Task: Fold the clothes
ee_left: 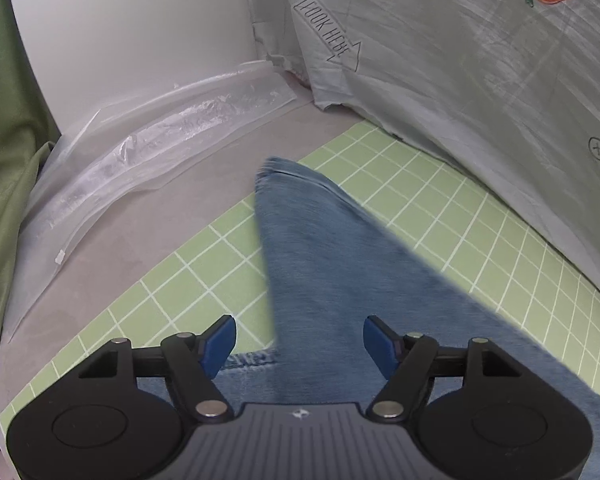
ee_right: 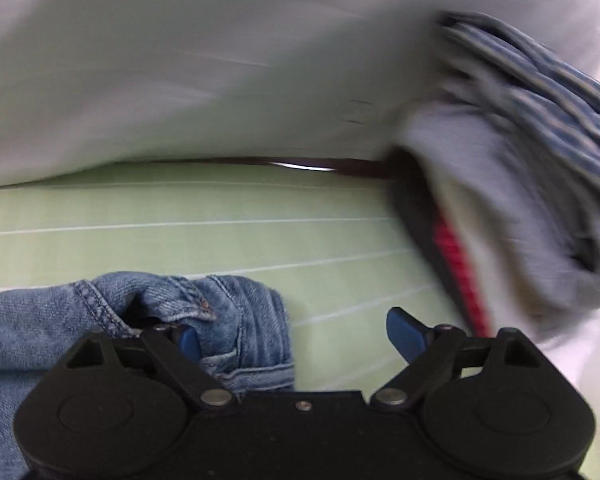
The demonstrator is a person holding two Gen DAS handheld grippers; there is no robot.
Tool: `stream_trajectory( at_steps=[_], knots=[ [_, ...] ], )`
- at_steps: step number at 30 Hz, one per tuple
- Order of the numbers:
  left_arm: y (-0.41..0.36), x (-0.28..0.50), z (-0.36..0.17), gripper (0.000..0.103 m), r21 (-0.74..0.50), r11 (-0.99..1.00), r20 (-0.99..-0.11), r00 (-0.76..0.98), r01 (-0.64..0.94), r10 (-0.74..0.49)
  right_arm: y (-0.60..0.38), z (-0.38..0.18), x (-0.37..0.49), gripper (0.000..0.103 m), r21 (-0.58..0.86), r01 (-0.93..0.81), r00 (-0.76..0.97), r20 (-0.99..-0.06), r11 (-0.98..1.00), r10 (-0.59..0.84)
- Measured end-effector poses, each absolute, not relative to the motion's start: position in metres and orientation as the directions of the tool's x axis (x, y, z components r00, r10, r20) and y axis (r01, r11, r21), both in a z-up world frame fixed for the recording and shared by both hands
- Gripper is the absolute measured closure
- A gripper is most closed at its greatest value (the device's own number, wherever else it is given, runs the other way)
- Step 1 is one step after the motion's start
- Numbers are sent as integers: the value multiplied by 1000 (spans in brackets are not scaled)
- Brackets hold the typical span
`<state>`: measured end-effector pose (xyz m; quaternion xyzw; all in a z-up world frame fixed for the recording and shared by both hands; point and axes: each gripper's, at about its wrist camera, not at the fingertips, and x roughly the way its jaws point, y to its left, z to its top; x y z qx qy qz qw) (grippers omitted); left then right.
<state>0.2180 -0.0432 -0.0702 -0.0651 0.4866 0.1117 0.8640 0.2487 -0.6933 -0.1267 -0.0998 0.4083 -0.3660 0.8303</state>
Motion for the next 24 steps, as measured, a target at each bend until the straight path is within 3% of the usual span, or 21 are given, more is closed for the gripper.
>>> stream_trajectory(
  at_steps=[2, 5, 18, 19, 21, 22, 23, 24],
  knots=[
    [-39, 217, -78, 32, -10, 961, -868, 479, -276, 128, -704, -124, 243, 13, -518, 552, 336, -580, 654, -742],
    [-34, 219, -93, 32, -27, 956, -887, 449, -292, 112, -708, -111, 224, 17, -455, 599, 318, -621, 659, -717],
    [-31, 266, -137, 32, -168, 932, -894, 449, -320, -7, -614, -100, 169, 13, -280, 594, 409, -702, 754, -583],
    [-34, 271, -138, 36, -174, 934, -894, 448, -312, -17, -610, -101, 169, 13, -270, 594, 407, -711, 758, -573],
    [-41, 280, -141, 53, -185, 939, -894, 447, -291, -38, -606, -104, 170, 13, -249, 599, 397, -733, 761, -552],
    [-45, 284, -142, 78, -190, 941, -894, 446, -280, -48, -605, -105, 169, 13, -237, 607, 389, -744, 759, -543],
    [-51, 287, -142, 91, -182, 950, -890, 454, -253, -50, -604, -106, 168, 13, -224, 614, 384, -752, 757, -535],
    [-60, 287, -139, 93, -151, 964, -883, 469, -219, -32, -603, -107, 166, 13, -209, 622, 385, -758, 755, -527]
  ],
)
